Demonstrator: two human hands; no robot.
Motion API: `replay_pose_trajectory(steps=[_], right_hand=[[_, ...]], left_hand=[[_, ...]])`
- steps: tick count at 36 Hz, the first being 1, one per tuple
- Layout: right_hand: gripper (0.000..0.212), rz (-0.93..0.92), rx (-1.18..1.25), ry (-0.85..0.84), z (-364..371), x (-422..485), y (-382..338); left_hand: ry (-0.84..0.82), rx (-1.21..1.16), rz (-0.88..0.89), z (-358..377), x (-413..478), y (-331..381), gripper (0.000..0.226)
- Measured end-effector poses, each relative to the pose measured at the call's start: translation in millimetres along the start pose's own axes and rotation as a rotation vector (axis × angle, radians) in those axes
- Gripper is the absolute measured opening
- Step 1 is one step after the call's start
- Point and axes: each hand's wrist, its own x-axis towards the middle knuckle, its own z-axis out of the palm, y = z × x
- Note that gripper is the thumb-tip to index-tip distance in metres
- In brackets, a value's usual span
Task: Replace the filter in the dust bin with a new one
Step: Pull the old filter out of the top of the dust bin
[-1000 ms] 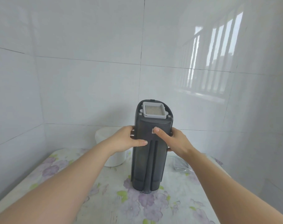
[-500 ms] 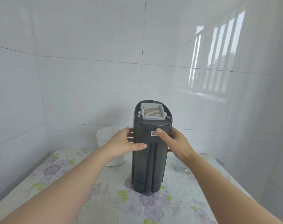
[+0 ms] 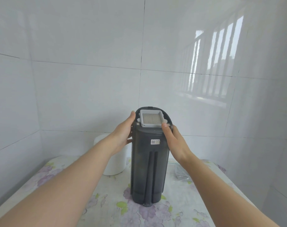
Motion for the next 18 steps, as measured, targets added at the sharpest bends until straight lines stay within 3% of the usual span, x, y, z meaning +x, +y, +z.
replay_pose_trajectory(steps=[5,10,18], right_hand=[[0.058,-0.012,-0.036,0.011,-2,2,3],[0.079,0.011,-0.150,0.128,-6,7,5],[0.058,0.062,-0.212,0.318,-9,17,4]], left_hand=[[0.034,-0.020,0.005,0,2,1,0.045],[0.032,0.054,-0.001,-2,-2,6,0.038],[0.092,0.253,0.005,3,-13,16,0.038]])
